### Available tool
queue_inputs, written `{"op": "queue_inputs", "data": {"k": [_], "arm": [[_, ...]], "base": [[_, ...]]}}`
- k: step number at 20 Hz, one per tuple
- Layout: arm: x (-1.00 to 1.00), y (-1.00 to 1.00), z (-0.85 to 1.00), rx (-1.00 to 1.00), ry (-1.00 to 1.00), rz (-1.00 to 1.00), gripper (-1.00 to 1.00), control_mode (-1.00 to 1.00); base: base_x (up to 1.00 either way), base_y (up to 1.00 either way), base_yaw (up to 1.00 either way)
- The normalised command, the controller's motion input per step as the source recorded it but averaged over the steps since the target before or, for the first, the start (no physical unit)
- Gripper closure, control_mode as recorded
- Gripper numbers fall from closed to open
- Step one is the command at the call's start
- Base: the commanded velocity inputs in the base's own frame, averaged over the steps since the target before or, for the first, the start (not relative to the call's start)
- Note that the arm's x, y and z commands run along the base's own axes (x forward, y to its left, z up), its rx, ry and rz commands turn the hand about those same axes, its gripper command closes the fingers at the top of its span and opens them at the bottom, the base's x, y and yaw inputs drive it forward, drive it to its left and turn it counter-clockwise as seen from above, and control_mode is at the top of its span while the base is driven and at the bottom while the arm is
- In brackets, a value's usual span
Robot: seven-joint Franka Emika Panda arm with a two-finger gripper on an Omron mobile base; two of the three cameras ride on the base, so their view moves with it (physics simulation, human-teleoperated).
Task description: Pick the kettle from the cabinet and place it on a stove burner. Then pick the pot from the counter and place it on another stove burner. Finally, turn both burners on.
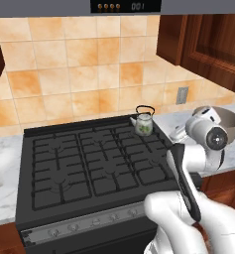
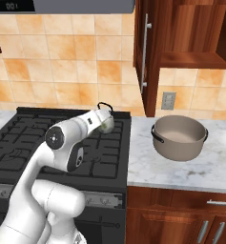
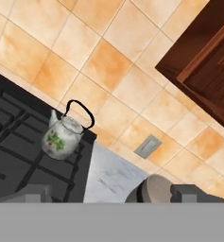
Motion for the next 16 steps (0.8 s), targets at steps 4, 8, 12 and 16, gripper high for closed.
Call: {"op": "queue_inputs", "data": {"k": [4,8,12,16], "arm": [[-0.34,0.01,0.25,-0.03,0.07,-0.05,-1.00,-1.00],[-0.35,0.00,0.27,-0.01,0.09,-0.05,-1.00,-1.00],[-0.37,0.00,0.23,0.00,0.08,-0.06,-1.00,-1.00],[-0.41,0.00,0.18,0.00,0.05,-0.06,-1.00,-1.00]], "base": [[0.00,0.00,0.00],[0.00,0.00,0.00],[0.00,0.00,0.00],[0.00,0.00,0.00]]}}
